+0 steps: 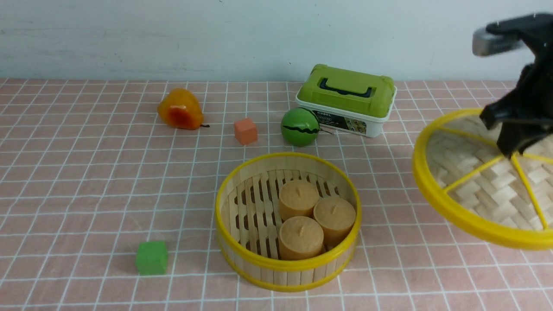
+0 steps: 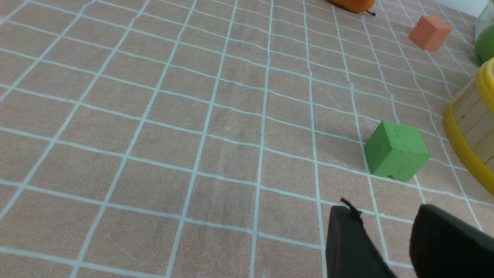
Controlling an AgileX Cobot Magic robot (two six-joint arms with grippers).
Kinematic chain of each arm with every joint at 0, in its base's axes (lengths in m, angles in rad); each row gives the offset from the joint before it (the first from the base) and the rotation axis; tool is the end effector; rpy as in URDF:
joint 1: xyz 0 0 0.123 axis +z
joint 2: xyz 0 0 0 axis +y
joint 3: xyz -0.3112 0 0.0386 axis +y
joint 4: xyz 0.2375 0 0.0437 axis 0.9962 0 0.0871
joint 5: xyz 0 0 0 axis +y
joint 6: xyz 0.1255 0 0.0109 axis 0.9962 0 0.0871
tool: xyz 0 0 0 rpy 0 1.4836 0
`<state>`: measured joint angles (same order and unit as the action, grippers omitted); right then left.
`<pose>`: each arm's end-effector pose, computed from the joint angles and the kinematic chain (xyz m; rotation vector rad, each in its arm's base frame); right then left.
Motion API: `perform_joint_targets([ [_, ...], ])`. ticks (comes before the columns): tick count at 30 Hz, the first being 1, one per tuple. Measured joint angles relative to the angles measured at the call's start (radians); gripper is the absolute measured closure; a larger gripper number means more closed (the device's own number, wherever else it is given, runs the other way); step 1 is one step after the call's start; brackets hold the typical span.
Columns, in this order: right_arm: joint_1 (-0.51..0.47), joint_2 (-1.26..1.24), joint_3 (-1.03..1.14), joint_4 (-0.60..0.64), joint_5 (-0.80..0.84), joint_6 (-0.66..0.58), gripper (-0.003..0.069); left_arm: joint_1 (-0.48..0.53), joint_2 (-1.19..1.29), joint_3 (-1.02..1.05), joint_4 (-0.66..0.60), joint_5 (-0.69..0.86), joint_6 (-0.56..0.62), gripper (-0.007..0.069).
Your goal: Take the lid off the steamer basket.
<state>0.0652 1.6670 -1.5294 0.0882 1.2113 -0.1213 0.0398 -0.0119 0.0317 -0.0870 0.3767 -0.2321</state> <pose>0.3464 0.0330 0.3202 -0.2378 2.8183 0.1113 0.0468 -0.0022 0.1586 -0.3090 1.8589 -0.2175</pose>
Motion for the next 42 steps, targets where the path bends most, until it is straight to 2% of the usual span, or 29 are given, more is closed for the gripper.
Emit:
perform_joint_targets([
  [7,-0.012,0.074,0.159,0.060,-0.204,-0.002,0.0581,0.000,0.000,0.000,0.000,0.000,0.000,0.0386],
  [14,-0.007,0.150,0.168,0.074,-0.325,-0.003,0.0564,0.000,0.000,0.000,0.000,0.000,0.000,0.0386],
  [19,-0.007,0.176,0.168,0.077,-0.338,-0.003,0.0518,0.000,0.000,0.000,0.000,0.000,0.000,0.0386],
  [24,-0.007,0.192,0.168,0.077,-0.350,-0.003,0.0390,0.000,0.000,0.000,0.000,0.000,0.000,0.0386],
  [25,-0.007,0.192,0.167,0.077,-0.350,-0.003,0.0386,0.000,0.000,0.000,0.000,0.000,0.000,0.0386],
  [27,-0.006,0.192,0.141,0.077,-0.297,-0.003,0.0350,0.000,0.000,0.000,0.000,0.000,0.000,0.0386],
  [31,-0.006,0.154,0.075,0.077,-0.185,-0.030,0.0334,0.000,0.000,0.000,0.000,0.000,0.000,0.0386],
  [36,-0.006,-0.032,0.040,0.086,-0.113,-0.075,0.0351,0.000,0.000,0.000,0.000,0.000,0.000,0.0386],
  [38,-0.006,-0.148,0.039,0.093,-0.100,-0.079,0.0387,0.000,0.000,0.000,0.000,0.000,0.000,0.0386],
  [42,-0.006,-0.376,0.053,0.115,-0.087,-0.089,0.0517,0.000,0.000,0.000,0.000,0.001,0.000,0.0386],
])
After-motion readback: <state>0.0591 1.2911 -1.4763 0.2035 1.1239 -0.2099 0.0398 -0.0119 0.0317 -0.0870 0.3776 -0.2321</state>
